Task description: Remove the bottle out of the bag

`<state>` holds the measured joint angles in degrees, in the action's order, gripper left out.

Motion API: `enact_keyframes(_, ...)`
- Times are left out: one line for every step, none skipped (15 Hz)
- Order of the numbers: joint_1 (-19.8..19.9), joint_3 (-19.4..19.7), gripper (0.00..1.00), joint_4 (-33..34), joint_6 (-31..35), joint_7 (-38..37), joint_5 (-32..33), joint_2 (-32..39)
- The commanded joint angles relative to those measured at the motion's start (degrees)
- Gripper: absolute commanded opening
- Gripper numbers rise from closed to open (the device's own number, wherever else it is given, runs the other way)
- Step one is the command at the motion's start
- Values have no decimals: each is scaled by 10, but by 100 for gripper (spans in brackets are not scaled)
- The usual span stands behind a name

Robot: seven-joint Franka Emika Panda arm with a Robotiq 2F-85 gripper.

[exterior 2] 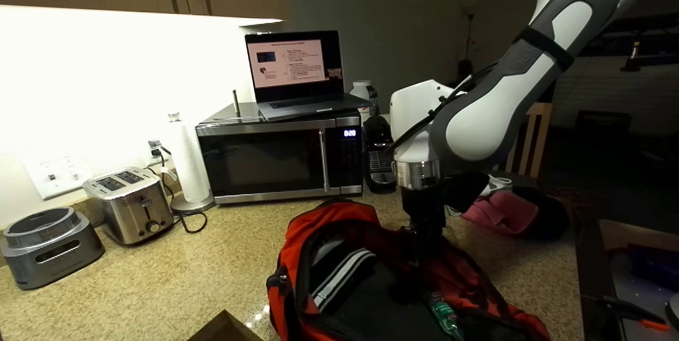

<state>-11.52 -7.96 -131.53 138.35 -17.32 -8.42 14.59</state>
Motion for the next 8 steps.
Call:
enact_keyframes(1,0,100,1,-1,0,0,0)
enact_keyframes(4,1,100,3,-5,7,0,2)
enact_keyframes(4,4,100,5,-7,4,5,4)
enact_keyframes(7,4,100,7,-10,13,2,8)
enact_keyframes(6,8,100,10,-11,8,8,13)
enact_keyframes(7,9,100,12,-9,11,6,18)
enact_keyframes(7,12,100,14,-7,9,8,22)
enact_keyframes(8,13,100,15,-3,10,6,27)
